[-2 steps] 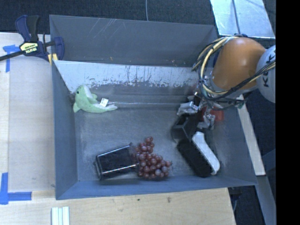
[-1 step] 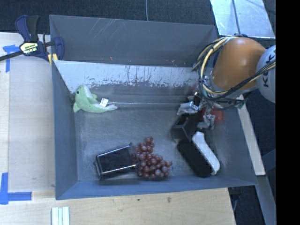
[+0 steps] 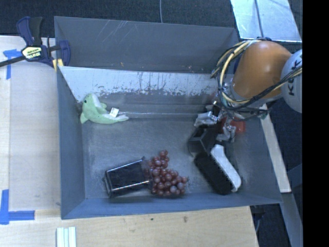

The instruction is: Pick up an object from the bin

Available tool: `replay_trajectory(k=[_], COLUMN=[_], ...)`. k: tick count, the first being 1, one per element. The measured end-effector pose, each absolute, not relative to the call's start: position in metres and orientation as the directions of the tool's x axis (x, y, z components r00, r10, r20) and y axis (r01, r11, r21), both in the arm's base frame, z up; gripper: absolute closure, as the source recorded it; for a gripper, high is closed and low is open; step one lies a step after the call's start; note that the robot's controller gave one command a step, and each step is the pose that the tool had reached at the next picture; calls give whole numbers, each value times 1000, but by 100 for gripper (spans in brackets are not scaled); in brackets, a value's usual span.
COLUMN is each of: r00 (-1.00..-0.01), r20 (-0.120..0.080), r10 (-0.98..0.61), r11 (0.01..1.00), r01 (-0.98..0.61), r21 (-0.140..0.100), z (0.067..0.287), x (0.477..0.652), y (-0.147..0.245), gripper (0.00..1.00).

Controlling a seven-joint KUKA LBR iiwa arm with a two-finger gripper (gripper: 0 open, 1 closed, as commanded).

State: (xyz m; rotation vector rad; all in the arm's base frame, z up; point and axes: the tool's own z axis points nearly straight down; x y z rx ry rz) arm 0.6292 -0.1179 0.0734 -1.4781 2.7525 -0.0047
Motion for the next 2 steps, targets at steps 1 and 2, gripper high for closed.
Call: replay_trajectory(k=[1, 2], r00=[-552, -552], r20=[-14, -14], r10=[-833, -834], r11=[553, 552], r01=[-833, -833], r21=[-11, -11], z=[73, 73], x=[629, 629], y=[-118, -118], gripper=[100, 100])
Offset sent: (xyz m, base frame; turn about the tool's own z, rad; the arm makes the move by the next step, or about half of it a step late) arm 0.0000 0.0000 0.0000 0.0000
